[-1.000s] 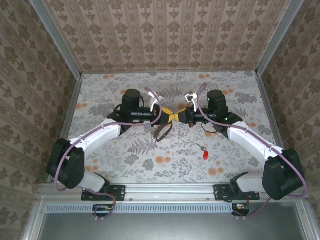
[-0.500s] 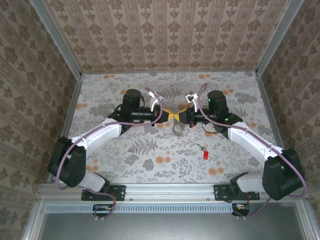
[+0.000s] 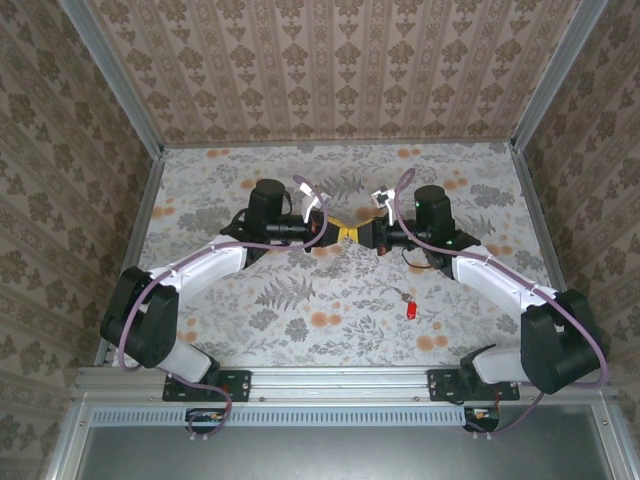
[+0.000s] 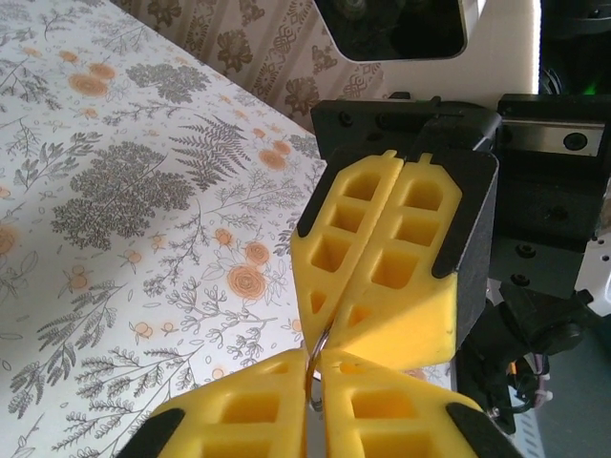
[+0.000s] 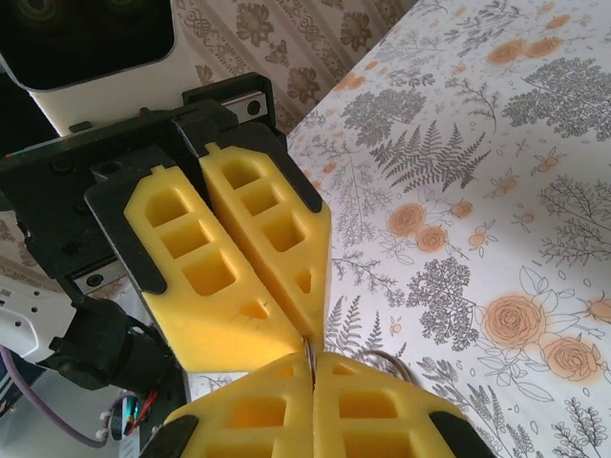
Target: Put the keys on the keyring
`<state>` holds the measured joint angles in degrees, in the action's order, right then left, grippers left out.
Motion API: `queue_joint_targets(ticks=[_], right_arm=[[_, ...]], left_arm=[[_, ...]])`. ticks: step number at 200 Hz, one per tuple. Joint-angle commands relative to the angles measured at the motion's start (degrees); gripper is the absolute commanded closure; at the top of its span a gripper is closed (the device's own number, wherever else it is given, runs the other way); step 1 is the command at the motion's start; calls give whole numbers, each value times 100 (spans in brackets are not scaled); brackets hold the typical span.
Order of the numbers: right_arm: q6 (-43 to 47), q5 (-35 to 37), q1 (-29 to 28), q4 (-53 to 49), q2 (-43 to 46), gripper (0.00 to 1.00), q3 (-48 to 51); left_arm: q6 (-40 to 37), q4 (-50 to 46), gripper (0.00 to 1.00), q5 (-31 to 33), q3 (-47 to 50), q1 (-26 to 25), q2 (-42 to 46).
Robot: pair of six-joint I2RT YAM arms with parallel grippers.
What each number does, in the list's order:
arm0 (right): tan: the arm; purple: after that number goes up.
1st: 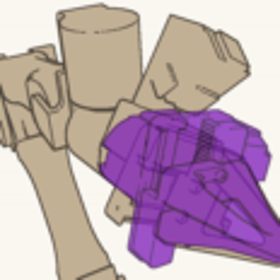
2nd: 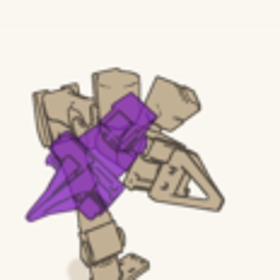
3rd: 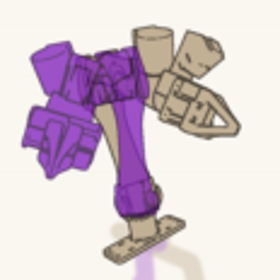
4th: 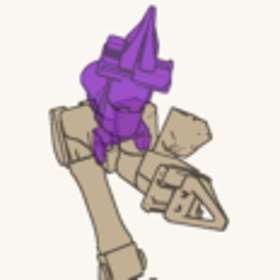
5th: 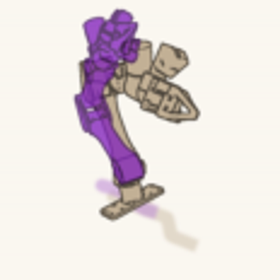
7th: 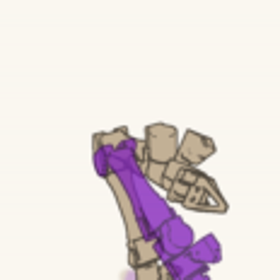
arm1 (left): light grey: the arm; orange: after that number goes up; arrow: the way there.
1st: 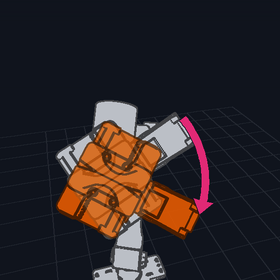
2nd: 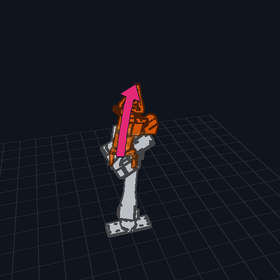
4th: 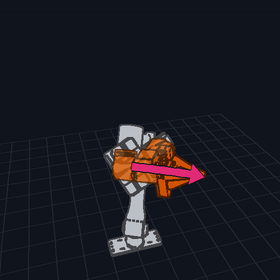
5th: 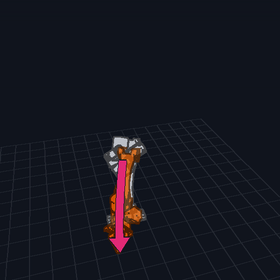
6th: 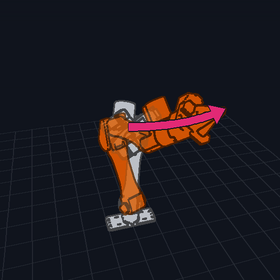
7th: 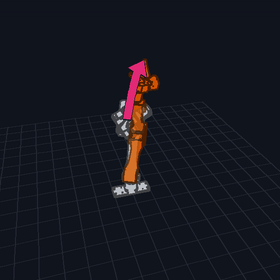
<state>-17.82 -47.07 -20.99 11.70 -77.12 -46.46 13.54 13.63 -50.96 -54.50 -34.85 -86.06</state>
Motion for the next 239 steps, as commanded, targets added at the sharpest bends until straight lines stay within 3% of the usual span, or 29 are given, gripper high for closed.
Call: queue_joint_targets(ticks=[1,50,123,149,212,239], right_arm=[[-143,-42,-15,392,-101,100,96],[-472,-294,67,802,-93,100,146],[-784,-472,120,1108,-101,100,111],[-818,-436,120,1123,-127,100,93],[-942,-391,176,1123,-100,100,40],[-988,-391,231,1137,-42,90,53]], left_arm=[[47,407,83,-596,1,-137,70],[217,658,81,-898,62,-110,114],[542,1116,92,-1301,151,-92,197],[527,1072,100,-1320,155,-110,225],[263,887,100,-547,262,-103,433],[237,1016,100,-170,389,-66,595]])
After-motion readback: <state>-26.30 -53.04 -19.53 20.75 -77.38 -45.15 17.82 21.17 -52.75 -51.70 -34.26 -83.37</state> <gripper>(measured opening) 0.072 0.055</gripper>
